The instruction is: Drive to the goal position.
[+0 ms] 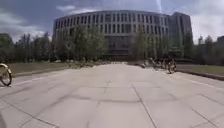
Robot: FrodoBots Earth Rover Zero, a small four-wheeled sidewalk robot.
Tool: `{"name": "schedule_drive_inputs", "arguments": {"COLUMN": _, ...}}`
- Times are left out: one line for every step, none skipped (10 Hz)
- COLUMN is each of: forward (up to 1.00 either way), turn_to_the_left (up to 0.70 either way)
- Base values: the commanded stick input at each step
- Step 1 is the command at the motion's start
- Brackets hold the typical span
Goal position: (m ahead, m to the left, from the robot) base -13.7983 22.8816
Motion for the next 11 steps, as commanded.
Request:
{"name": "schedule_drive_inputs", "arguments": {"forward": 0.00, "turn_to_the_left": 0.70}}
{"name": "schedule_drive_inputs", "arguments": {"forward": 0.00, "turn_to_the_left": 0.70}}
{"name": "schedule_drive_inputs", "arguments": {"forward": 0.00, "turn_to_the_left": 0.70}}
{"name": "schedule_drive_inputs", "arguments": {"forward": 0.00, "turn_to_the_left": 0.70}}
{"name": "schedule_drive_inputs", "arguments": {"forward": 0.00, "turn_to_the_left": 0.70}}
{"name": "schedule_drive_inputs", "arguments": {"forward": 0.00, "turn_to_the_left": 0.70}}
{"name": "schedule_drive_inputs", "arguments": {"forward": 0.00, "turn_to_the_left": 0.70}}
{"name": "schedule_drive_inputs", "arguments": {"forward": 0.00, "turn_to_the_left": 0.70}}
{"name": "schedule_drive_inputs", "arguments": {"forward": 0.00, "turn_to_the_left": 0.70}}
{"name": "schedule_drive_inputs", "arguments": {"forward": 0.00, "turn_to_the_left": 0.70}}
{"name": "schedule_drive_inputs", "arguments": {"forward": 0.00, "turn_to_the_left": 0.70}}
